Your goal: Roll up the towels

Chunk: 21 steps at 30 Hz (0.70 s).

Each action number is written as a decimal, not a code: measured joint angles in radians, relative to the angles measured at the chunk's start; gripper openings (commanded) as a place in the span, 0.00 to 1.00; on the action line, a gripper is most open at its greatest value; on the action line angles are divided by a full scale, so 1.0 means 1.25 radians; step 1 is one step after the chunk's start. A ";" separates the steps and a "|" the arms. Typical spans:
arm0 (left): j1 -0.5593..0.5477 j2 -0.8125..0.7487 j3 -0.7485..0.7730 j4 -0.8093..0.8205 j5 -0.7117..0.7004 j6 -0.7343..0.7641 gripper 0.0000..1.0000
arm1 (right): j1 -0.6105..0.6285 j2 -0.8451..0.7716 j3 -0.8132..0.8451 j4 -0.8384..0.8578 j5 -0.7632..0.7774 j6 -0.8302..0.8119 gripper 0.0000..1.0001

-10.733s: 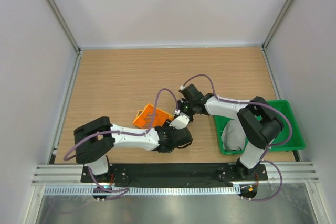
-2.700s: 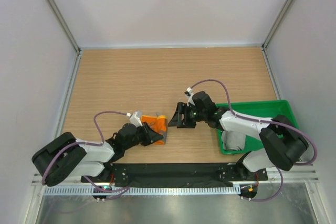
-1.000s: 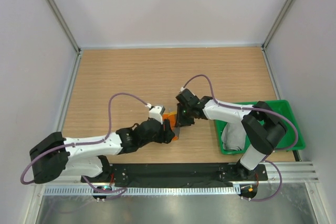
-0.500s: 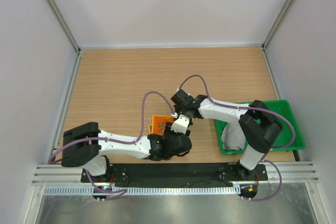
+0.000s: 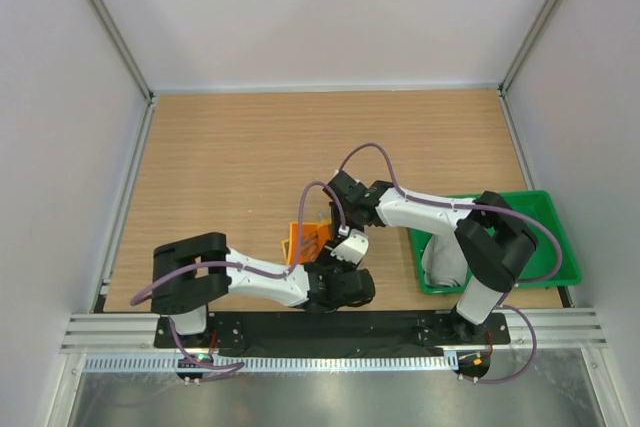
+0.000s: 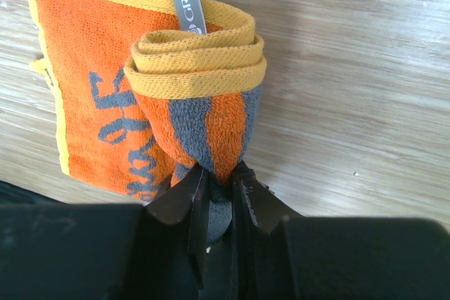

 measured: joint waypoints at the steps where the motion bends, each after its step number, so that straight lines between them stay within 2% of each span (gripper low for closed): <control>1: -0.003 0.004 0.000 -0.002 -0.002 -0.002 0.43 | 0.001 0.000 0.001 -0.002 -0.001 0.000 0.03; 5: -0.015 0.011 0.000 -0.013 -0.010 -0.009 0.26 | 0.003 0.000 0.002 -0.010 -0.007 0.000 0.08; 7: -0.017 0.012 0.000 -0.016 -0.013 -0.018 0.22 | 0.003 0.000 0.003 -0.013 -0.010 0.000 0.10; 9: -0.017 0.012 -0.001 -0.017 -0.014 -0.028 0.15 | 0.003 0.000 0.005 -0.015 -0.010 0.000 0.16; 10: -0.017 0.011 -0.002 -0.016 -0.015 -0.031 0.14 | 0.003 0.000 0.007 -0.017 -0.010 0.000 0.24; 11: -0.017 0.009 -0.007 -0.013 -0.016 -0.036 0.12 | 0.002 0.000 0.008 -0.018 -0.010 -0.001 0.41; 13: -0.017 -0.006 -0.028 0.002 -0.014 -0.042 0.10 | -0.002 0.000 0.011 -0.024 -0.011 -0.003 0.51; 14: -0.017 -0.016 -0.041 0.007 -0.014 -0.042 0.09 | -0.004 0.000 0.015 -0.029 -0.012 -0.006 0.61; 17: -0.017 -0.052 -0.087 0.038 -0.005 -0.042 0.07 | -0.017 0.002 0.056 -0.065 -0.012 -0.017 0.75; 21: -0.017 -0.083 -0.125 0.073 0.010 -0.043 0.05 | -0.046 0.009 0.152 -0.092 -0.008 -0.035 0.83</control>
